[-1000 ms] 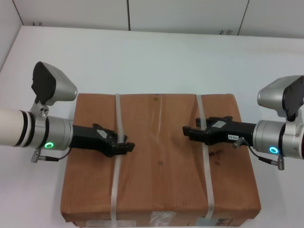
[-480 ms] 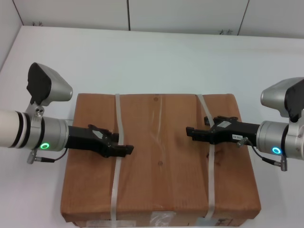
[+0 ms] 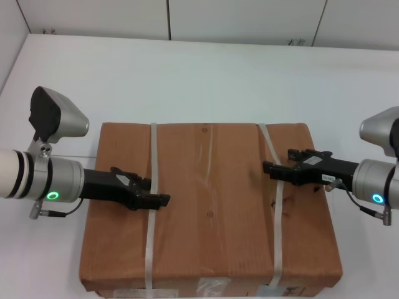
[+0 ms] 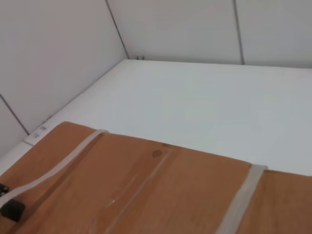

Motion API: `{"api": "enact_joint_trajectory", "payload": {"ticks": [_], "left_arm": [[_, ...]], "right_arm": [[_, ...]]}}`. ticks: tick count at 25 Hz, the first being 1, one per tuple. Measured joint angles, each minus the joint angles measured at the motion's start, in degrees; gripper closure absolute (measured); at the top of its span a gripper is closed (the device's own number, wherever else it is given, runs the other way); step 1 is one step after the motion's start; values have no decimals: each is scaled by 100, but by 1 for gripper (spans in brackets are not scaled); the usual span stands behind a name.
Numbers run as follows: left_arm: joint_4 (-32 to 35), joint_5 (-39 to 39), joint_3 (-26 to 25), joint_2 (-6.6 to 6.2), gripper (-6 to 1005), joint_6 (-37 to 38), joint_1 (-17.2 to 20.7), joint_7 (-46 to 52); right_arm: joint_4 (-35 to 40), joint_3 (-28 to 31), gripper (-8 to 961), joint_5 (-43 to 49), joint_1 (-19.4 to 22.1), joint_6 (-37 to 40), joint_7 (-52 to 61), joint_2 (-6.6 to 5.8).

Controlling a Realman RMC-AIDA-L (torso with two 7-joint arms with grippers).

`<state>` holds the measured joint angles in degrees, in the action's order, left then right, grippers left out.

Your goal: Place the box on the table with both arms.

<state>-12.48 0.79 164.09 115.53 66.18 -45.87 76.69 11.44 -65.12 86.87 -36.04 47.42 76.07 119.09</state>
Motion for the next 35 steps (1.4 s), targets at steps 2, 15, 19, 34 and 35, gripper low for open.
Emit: {"api": "enact_joint_trajectory", "payload": {"ticks": [2, 15, 19, 34, 35], "left_arm": [[-1, 0, 0, -20, 385, 10, 15, -6], [-60, -250, -5, -282, 387, 612, 98, -118], [-158, -321, -8, -287, 388, 724, 119, -167], [-573, -1601, 0, -289, 390, 2015, 568, -1406], [-593, -1745, 0, -290, 390, 2125, 629, -1520]], "right_arm": [[34, 0, 113, 0, 30, 0, 8, 0], [954, -1, 114, -405, 802, 599, 7, -28], [1026, 1, 115, -434, 853, 760, -9, -38], [1007, 1183, 118, -444, 1151, 1747, -1145, -54], [999, 1292, 117, -444, 1176, 1813, -1240, -54]]}}
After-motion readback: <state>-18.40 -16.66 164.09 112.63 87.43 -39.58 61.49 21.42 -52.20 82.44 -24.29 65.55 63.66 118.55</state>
